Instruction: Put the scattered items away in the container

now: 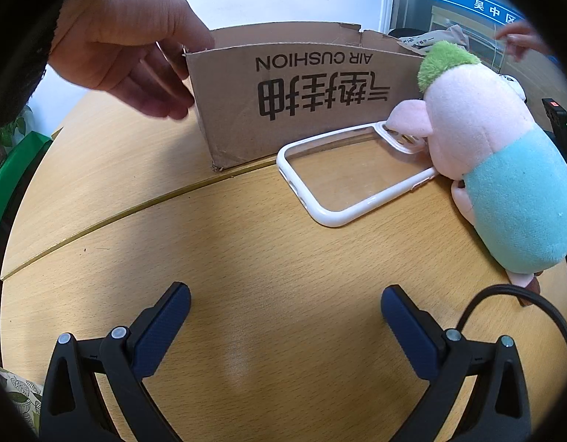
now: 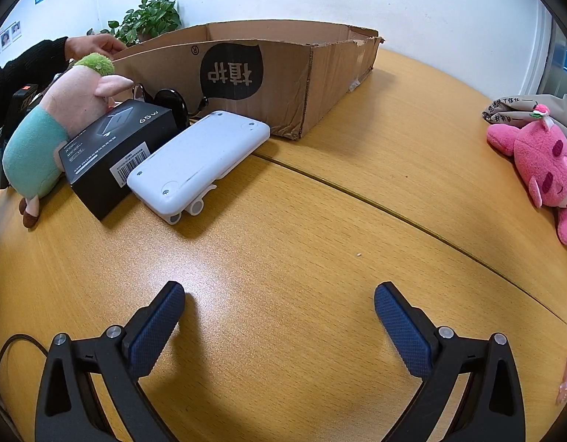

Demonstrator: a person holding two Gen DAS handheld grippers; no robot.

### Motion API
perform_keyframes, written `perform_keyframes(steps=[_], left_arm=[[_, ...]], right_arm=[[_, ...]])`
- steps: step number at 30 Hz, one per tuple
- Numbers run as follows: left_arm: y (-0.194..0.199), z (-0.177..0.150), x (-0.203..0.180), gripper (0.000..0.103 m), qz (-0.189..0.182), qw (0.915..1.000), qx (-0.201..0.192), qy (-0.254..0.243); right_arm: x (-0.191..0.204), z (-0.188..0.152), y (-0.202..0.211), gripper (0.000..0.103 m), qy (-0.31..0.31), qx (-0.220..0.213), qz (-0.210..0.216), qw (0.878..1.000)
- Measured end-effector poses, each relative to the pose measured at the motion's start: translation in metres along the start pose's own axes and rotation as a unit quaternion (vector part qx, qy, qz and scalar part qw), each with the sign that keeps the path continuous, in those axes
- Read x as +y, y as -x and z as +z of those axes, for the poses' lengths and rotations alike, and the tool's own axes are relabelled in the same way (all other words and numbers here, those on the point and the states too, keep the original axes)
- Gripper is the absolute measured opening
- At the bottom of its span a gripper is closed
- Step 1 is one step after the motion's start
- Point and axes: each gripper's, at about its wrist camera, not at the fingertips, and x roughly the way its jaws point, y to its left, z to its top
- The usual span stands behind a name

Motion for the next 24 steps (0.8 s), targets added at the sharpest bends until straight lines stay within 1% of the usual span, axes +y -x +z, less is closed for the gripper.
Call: perform_keyframes(steps=[24], left_arm=[[-0.0013,0.0,-0.0008,0.103,0.0,1.0,0.0,0.0]], right_arm=[[-0.0017,-0.0001,-0.0006,0.103,0.001,0.0,0.001,1.0]])
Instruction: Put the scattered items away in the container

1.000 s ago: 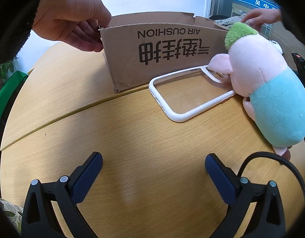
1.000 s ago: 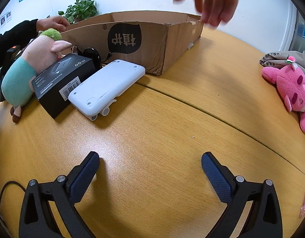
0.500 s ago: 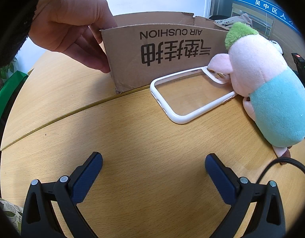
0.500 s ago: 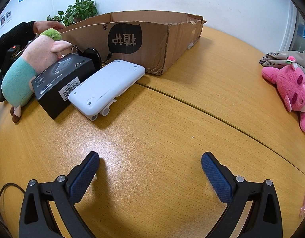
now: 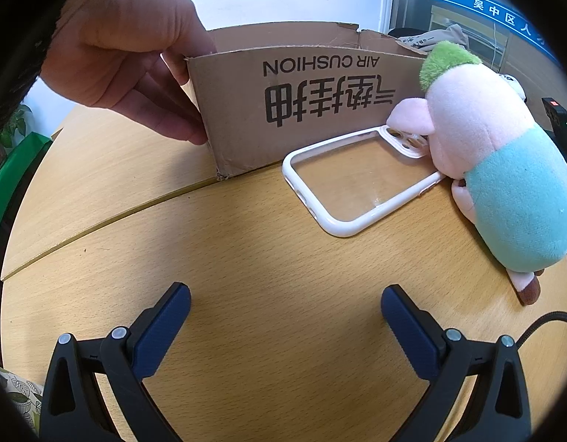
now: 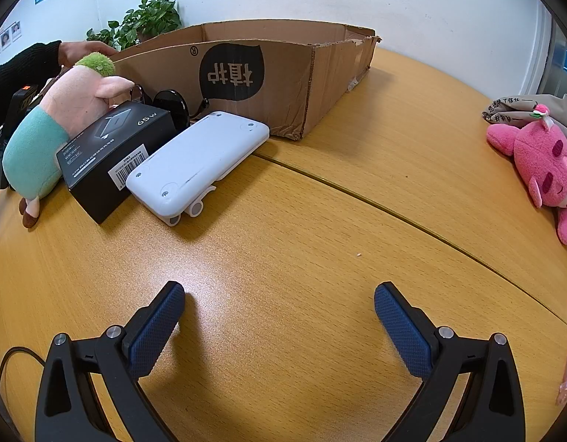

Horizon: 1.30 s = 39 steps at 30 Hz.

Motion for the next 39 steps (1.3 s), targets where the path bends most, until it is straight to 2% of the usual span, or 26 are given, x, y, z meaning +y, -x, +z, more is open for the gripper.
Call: perform_keyframes(steps=[39], left_arm=[[-0.0025,0.0012,-0.0009,0.103,0.0,1.0,0.0,0.0]], right_arm=[[-0.0006,-0.0011,0.0008,0.103,-0.012,0.0,-0.01,1.0]])
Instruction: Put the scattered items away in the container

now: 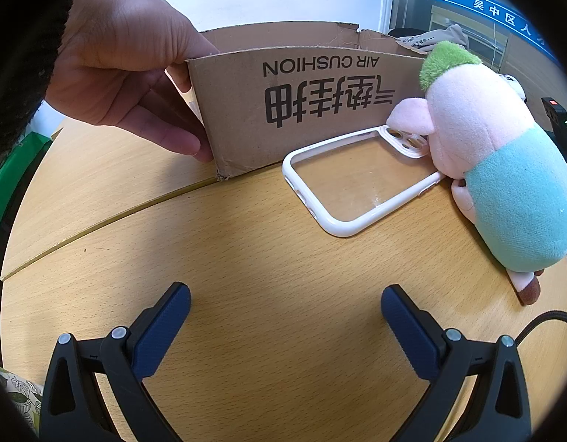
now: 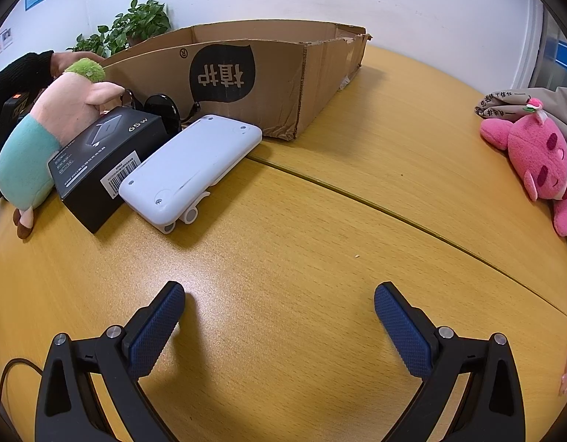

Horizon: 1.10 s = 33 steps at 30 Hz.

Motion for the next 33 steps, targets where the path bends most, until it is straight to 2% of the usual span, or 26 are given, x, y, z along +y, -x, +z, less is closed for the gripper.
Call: perform_keyframes(steps=[33], left_arm=[[-0.0019,0.0007,-0.0007,0.103,0.0,1.0,0.0,0.0]], right_arm=[[-0.0003,0.0001,-0.0001,0.103,0.008,0.0,0.006,1.0]])
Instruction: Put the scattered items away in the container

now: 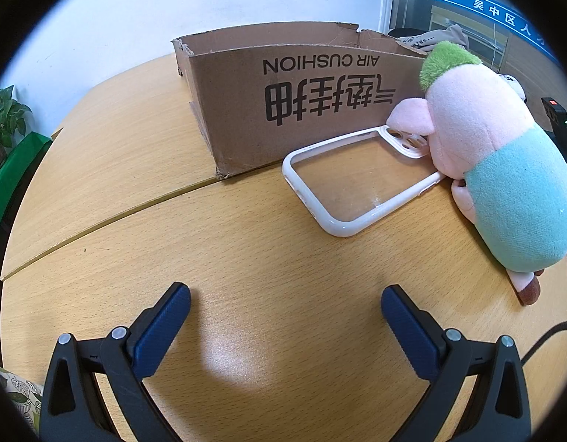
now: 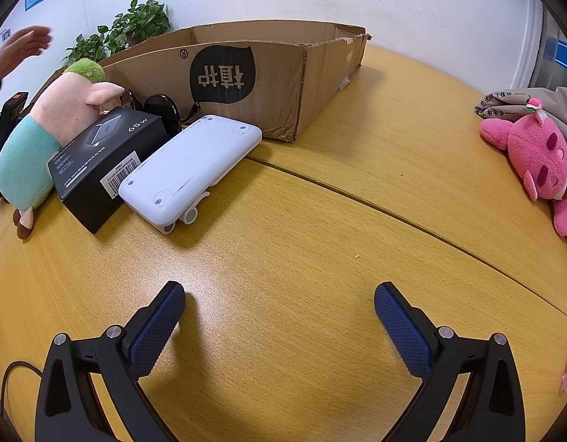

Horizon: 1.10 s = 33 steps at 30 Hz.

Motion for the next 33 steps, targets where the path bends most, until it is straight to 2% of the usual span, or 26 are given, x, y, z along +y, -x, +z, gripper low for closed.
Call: perform_keyframes(steps=[24,27,31,33], left_arm=[[-0.001,0.0,-0.001,0.103,0.0,1.0,0.0,0.0],[-0.001,0.0,-0.001,0.103,0.0,1.0,0.0,0.0],[-0.003,0.002,-0.002,0.103,0.001,1.0,0.0,0.002],[-0.003,0.002,-0.003,0.103,0.002,1.0,0.001,0.004]], right_arm=[[0.0,-0.001,0.001,0.103,-0.004,0.0,-0.001,1.0],[0.003,-0.004,0.003,0.103,-0.031,0.004,-0.022,0.999],[0.014,-0.007,0.01,0.103,-0.086,0.042,-0.069,0.993],[0.032,-0.015,0.028,0.103,-0.093,0.019,-0.112,0.989]])
